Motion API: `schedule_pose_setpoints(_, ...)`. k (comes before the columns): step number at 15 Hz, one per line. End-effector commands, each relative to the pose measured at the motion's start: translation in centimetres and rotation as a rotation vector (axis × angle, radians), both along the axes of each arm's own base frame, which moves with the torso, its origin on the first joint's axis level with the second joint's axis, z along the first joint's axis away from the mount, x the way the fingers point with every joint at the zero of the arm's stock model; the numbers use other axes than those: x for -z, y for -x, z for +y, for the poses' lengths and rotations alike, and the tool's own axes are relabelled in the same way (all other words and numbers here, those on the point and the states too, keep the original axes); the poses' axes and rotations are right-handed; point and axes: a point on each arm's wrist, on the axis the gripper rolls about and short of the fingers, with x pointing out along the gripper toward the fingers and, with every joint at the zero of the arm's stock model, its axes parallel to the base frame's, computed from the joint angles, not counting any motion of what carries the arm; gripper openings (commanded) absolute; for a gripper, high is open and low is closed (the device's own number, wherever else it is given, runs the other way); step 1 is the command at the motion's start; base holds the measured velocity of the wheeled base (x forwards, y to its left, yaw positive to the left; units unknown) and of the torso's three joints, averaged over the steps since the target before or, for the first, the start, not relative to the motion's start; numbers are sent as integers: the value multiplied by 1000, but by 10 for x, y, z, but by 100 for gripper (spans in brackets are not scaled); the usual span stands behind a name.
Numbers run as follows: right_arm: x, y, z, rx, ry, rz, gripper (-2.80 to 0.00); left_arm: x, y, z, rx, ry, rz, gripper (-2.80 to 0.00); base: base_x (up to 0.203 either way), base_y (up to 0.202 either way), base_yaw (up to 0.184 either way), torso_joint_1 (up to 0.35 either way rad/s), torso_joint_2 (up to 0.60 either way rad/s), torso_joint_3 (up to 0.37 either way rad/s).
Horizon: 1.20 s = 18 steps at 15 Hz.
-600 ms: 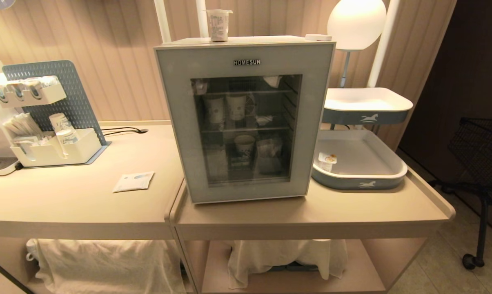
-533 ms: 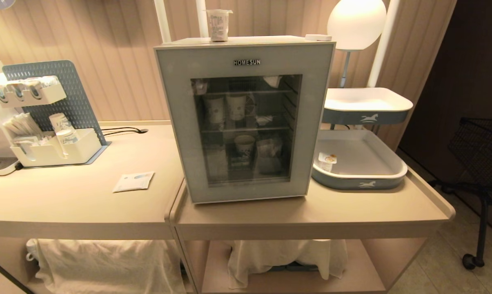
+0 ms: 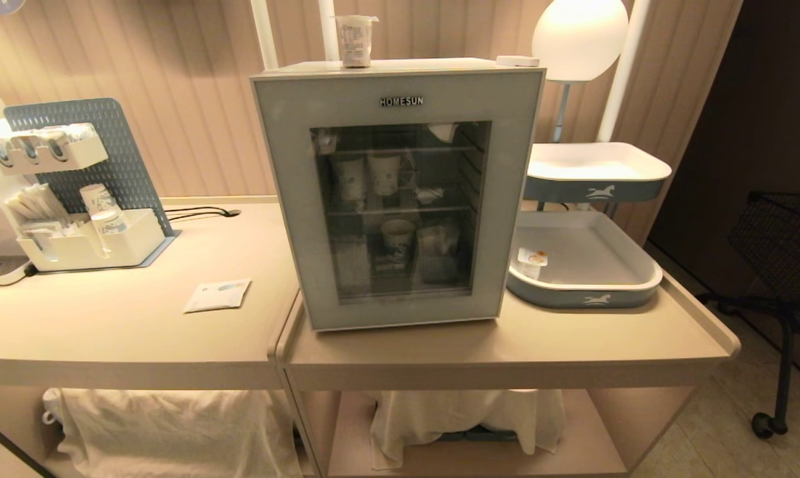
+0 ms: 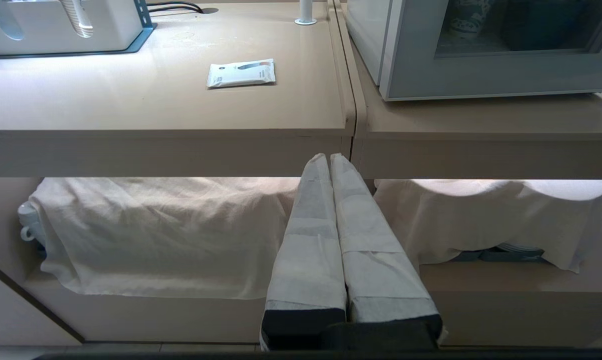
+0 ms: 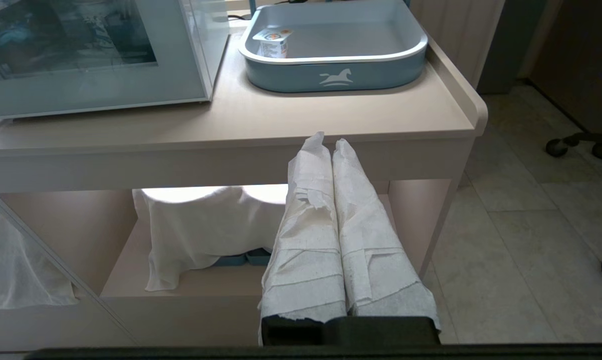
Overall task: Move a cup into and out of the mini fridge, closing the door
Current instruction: Open the freezer door
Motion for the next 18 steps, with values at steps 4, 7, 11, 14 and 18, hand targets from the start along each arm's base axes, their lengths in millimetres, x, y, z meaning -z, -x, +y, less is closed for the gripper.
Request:
schedule_pose_setpoints(4, 0, 0, 0, 0, 1, 1, -280, 0, 0, 0, -2, 0, 1, -280, 0, 0, 0, 0, 0, 0)
schedule_pose_setpoints(7, 0, 0, 0, -1, 1, 1, -280, 0, 0, 0, -3, -11, -2, -280, 0, 0, 0, 0, 0, 0)
schedule_pose_setpoints(11, 0, 0, 0, -1, 1, 1, -280, 0, 0, 0, -2, -9, -2, -280, 0, 0, 0, 0, 0, 0)
schedule_pose_setpoints(14, 0, 0, 0, -1, 1, 1, -280, 0, 0, 0, -1, -7, -2, -280, 0, 0, 0, 0, 0, 0)
schedule_pose_setpoints(18, 0, 0, 0, -1, 1, 1, -280, 0, 0, 0, -3, -4, -2, -280, 0, 0, 0, 0, 0, 0)
